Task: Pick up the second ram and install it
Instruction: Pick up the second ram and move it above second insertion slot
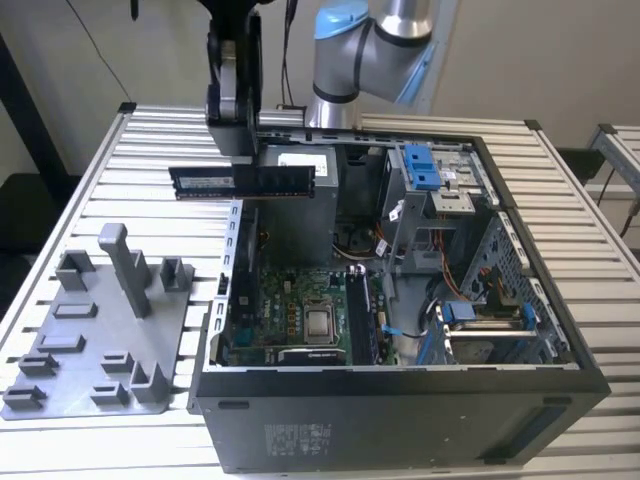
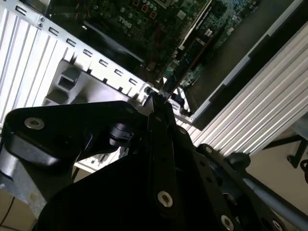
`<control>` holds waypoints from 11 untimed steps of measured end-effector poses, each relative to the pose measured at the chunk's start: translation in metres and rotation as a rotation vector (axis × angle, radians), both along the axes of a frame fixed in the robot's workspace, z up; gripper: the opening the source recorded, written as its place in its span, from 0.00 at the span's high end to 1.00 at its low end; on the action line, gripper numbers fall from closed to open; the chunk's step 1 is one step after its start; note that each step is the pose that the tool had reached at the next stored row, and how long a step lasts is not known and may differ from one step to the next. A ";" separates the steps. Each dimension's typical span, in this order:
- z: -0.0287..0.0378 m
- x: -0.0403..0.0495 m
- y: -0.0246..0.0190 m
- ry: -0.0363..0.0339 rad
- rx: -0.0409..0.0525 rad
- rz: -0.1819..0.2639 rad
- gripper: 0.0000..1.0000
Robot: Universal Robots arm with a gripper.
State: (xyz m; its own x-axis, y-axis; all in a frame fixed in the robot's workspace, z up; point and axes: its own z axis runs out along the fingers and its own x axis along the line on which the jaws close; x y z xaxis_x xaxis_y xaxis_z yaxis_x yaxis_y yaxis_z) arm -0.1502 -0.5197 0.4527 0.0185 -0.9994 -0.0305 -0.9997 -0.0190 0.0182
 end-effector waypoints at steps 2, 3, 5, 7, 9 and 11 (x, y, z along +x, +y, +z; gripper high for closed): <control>0.0000 0.0090 0.0000 0.0001 0.0001 0.000 0.86; 0.0000 0.0135 0.0000 0.0001 0.0003 0.000 0.86; -0.0001 0.0228 0.0000 0.0001 0.0006 0.000 0.86; -0.0002 0.0319 0.0000 0.0001 0.0009 0.000 0.86; -0.0002 0.0408 0.0000 0.0001 0.0011 0.000 0.86; -0.0003 0.0501 0.0000 0.0001 0.0012 0.000 0.86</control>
